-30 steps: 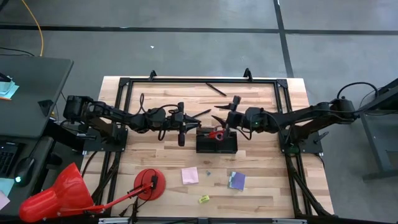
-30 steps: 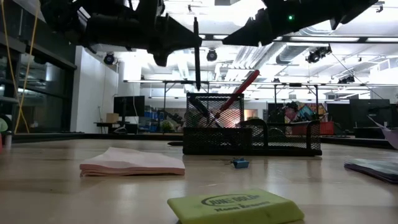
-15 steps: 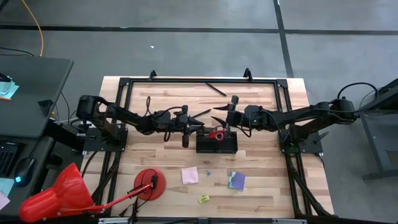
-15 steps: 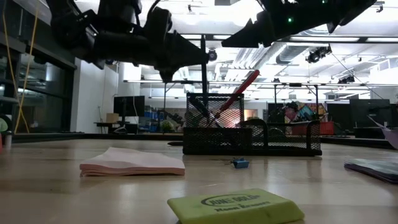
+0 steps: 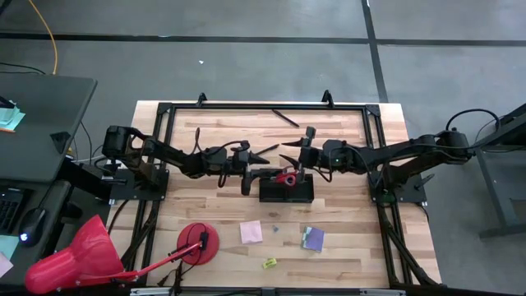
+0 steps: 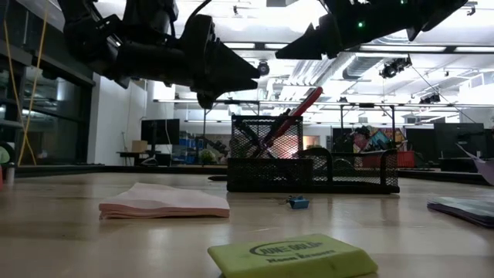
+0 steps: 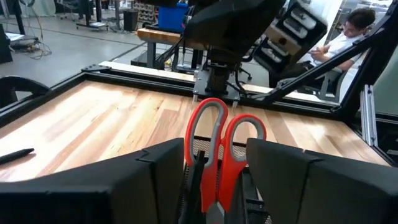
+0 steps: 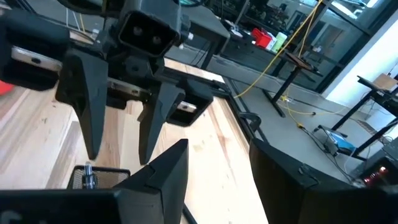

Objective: Pick and place office supplies into organizer
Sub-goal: Put the black pen into the black desk organizer

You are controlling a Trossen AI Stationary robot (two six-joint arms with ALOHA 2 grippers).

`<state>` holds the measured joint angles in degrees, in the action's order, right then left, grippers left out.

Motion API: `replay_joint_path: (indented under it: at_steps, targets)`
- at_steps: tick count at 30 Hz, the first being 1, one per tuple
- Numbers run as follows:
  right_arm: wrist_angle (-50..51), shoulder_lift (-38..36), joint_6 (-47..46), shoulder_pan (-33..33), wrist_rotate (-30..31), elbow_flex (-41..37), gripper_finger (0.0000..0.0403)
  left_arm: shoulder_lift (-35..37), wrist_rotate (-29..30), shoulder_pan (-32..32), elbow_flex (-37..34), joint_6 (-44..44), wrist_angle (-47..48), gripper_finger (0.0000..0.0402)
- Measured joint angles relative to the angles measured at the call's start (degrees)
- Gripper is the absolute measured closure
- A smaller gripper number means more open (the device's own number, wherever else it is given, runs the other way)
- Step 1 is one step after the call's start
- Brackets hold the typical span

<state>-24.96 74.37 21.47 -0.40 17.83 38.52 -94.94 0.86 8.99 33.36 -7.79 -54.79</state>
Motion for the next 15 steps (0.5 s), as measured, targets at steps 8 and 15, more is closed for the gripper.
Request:
replay_joint_path:
  at_steps: [8, 15]
  targets:
    - [3.11, 0.02, -1.9, 0.06, -0.53, 0.0, 0.0251, 0.01, -2.15, 0.0, 0.0, 1.29, 0.26, 0.0217]
    - [5.06, 0.04, -2.2, 0.55, 0.55, 0.0, 0.0249, 5.74, 7.43, 0.06, 0.0, 6.37, 9.75, 0.0218]
